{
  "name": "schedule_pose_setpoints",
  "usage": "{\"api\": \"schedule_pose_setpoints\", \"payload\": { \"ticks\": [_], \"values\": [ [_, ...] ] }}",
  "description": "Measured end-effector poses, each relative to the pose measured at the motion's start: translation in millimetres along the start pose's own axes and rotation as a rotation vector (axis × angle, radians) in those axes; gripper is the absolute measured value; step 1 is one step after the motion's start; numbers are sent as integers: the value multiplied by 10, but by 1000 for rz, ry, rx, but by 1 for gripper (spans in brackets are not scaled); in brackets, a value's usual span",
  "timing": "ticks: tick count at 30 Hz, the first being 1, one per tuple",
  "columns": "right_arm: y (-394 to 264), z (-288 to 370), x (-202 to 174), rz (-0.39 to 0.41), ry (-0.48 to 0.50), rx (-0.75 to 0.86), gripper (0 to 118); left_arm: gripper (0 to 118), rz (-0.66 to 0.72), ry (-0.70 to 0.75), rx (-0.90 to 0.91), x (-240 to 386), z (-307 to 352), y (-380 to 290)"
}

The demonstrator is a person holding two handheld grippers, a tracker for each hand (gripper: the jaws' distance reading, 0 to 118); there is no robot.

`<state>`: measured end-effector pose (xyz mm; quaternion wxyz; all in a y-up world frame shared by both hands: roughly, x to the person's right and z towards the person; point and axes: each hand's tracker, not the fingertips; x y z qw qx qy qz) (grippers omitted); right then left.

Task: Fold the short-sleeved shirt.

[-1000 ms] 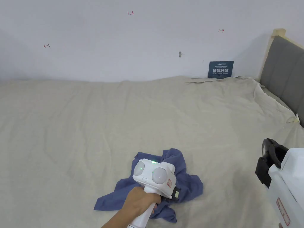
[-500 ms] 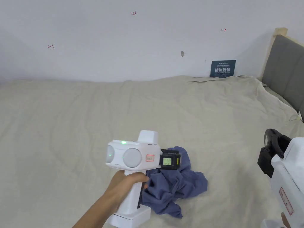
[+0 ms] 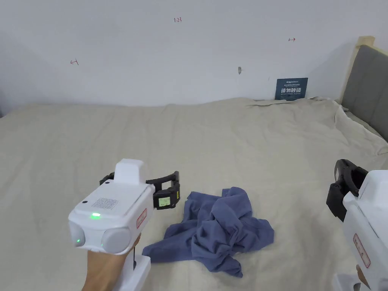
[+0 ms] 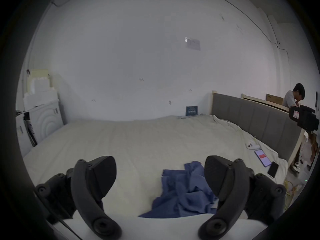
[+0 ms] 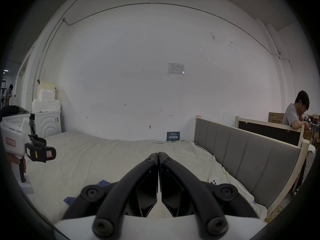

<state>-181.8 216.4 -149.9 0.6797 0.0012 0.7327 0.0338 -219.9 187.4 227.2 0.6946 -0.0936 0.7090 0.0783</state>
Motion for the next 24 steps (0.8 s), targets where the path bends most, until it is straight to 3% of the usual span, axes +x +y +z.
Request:
{"api": "schedule_pose_setpoints", "payload": {
  "ticks": [5,8,11,12,14,24],
  "values": [
    [-23,0,-43,-2,10,-2,0,84,14,89,57,-128,210,-107],
    [-34,0,-69,1,15,-4,0,44,4,123,107,-200,247,-196],
    [-44,0,-87,-1,19,-7,0,31,6,117,98,-273,264,-241],
    [-45,-2,-92,-3,20,-8,0,17,15,110,103,-293,279,-257],
    [-50,0,-101,-4,21,-9,0,0,27,88,111,-304,334,-261],
    [-43,-32,-89,-5,20,-12,0,0,76,61,3,-379,190,-262]
  ]
}}
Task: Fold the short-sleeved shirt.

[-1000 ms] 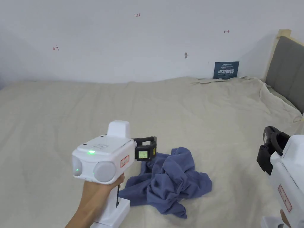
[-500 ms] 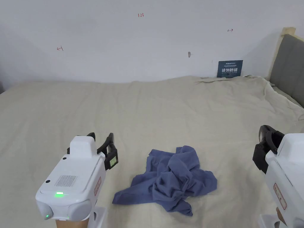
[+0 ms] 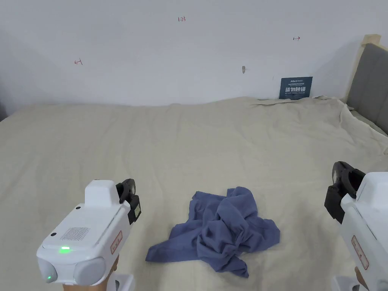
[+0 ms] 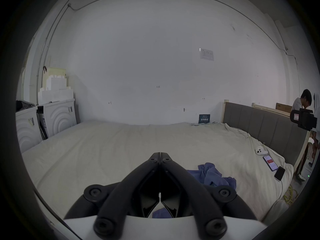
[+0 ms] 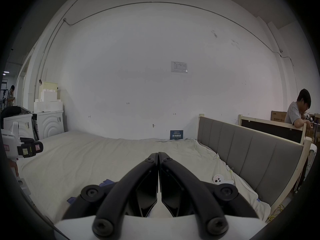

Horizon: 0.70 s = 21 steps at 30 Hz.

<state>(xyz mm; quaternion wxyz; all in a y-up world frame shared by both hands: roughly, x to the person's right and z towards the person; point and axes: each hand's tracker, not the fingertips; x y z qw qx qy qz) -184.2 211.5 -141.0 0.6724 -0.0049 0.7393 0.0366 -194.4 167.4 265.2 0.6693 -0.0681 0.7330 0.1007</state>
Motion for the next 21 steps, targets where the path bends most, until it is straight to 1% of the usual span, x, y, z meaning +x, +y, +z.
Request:
{"api": "schedule_pose_setpoints", "payload": {
  "ticks": [3,7,9,12,14,17,20,21],
  "values": [
    [-12,-27,6,2,-1,-5,0,0,4,-13,-68,-15,-130,2],
    [-51,-94,11,0,0,-17,0,0,-7,-42,-270,-29,-437,-77],
    [-71,-130,7,-3,3,-26,0,0,24,-54,-374,-54,-628,-179],
    [-101,-176,-7,-3,4,-39,0,0,56,-77,-467,-110,-901,-381],
    [-122,-212,-15,-3,5,-49,0,0,51,-56,-570,-105,-1036,-523],
    [-177,-298,-8,2,4,-70,0,0,99,-55,-670,-124,-1229,-725],
    [-240,-382,9,1,4,-93,0,22,159,-59,-759,-149,-1396,-898],
    [-259,-404,13,0,3,-99,0,37,167,-54,-780,-154,-1443,-948]
  ]
}}
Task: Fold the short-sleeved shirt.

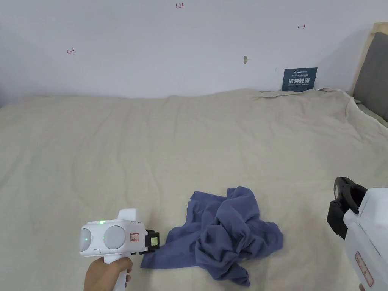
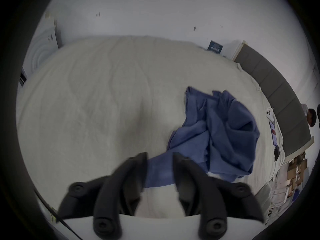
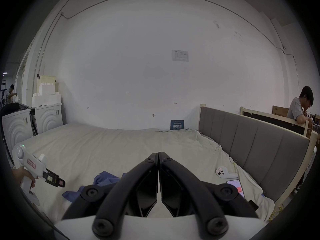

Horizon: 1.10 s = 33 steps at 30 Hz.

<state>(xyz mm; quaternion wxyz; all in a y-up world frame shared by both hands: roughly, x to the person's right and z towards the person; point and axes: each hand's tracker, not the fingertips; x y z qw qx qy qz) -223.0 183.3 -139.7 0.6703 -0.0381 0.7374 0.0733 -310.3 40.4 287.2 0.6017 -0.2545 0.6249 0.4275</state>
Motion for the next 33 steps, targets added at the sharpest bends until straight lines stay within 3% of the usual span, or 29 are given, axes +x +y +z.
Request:
{"api": "schedule_pose_setpoints", "payload": {
  "ticks": [2,3,11,12,15,19,28,29,33],
  "values": [
    [-36,-42,7,-2,-1,-13,0,65,-1,39,-40,18,-77,-22],
    [-55,-62,12,-3,-2,-19,0,74,-10,55,-52,23,-112,-30],
    [-142,-168,-19,-13,2,-53,0,74,-40,83,-131,16,-392,-108],
    [-140,-167,-33,-12,4,-56,0,70,-43,82,-141,37,-419,-116],
    [-158,-181,-42,-9,6,-65,0,37,-89,89,-140,170,-394,-178],
    [-201,-259,-24,-3,14,-103,0,6,-139,60,-130,273,-353,-156],
    [-576,-974,37,13,110,-420,4,3,-130,-15,-12,326,73,-147],
    [-630,-1069,35,11,115,-447,12,3,-129,-23,-5,292,91,-117],
    [-891,-1533,1,-51,173,-587,83,3,-113,-63,15,204,171,-74]
  ]
}}
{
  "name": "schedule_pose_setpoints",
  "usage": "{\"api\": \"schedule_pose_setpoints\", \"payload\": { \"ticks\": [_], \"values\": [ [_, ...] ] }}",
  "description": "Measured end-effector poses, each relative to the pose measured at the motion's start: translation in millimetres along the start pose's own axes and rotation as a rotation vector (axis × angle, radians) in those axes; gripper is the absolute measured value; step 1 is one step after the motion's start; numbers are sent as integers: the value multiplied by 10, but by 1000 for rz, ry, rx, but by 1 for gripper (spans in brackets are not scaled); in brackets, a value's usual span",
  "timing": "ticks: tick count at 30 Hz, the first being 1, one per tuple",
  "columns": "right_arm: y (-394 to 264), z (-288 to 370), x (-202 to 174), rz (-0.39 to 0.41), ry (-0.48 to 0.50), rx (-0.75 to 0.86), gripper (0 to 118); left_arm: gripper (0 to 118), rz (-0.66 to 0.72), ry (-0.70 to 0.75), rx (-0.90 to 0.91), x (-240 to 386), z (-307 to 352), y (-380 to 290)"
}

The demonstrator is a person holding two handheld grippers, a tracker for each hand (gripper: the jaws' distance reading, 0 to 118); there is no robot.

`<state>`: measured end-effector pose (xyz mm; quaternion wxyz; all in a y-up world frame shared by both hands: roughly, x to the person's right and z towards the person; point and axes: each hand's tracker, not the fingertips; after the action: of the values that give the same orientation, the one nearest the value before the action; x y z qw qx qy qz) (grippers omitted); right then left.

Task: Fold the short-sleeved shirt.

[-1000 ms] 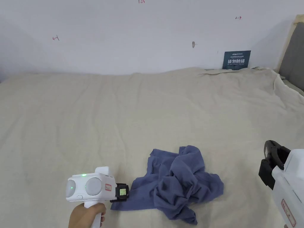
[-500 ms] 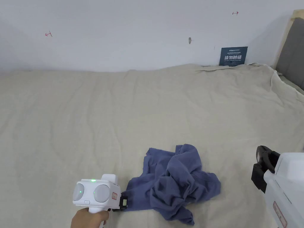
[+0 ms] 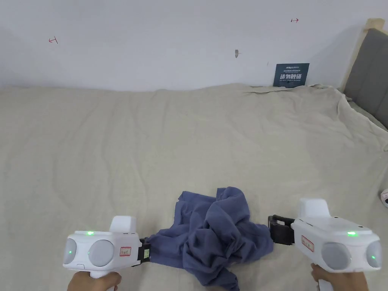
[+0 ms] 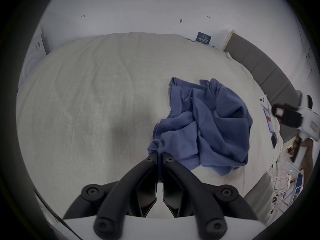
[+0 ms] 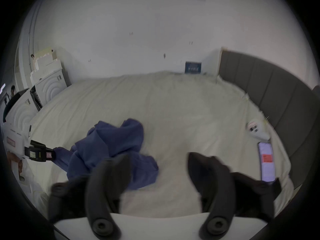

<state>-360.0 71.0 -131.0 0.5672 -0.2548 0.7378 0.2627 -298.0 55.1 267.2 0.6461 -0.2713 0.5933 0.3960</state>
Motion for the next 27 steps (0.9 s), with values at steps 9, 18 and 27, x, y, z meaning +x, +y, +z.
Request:
{"api": "schedule_pose_setpoints", "payload": {
  "ticks": [9,18,27],
  "values": [
    [2,-886,-135,124,17,-178,86,3,3,-27,13,-58,-44,13],
    [-161,-1001,-367,143,64,-243,6,3,26,-43,15,-151,-63,-7],
    [35,-383,-221,111,122,-78,5,3,90,-85,48,-217,10,0]
  ]
}}
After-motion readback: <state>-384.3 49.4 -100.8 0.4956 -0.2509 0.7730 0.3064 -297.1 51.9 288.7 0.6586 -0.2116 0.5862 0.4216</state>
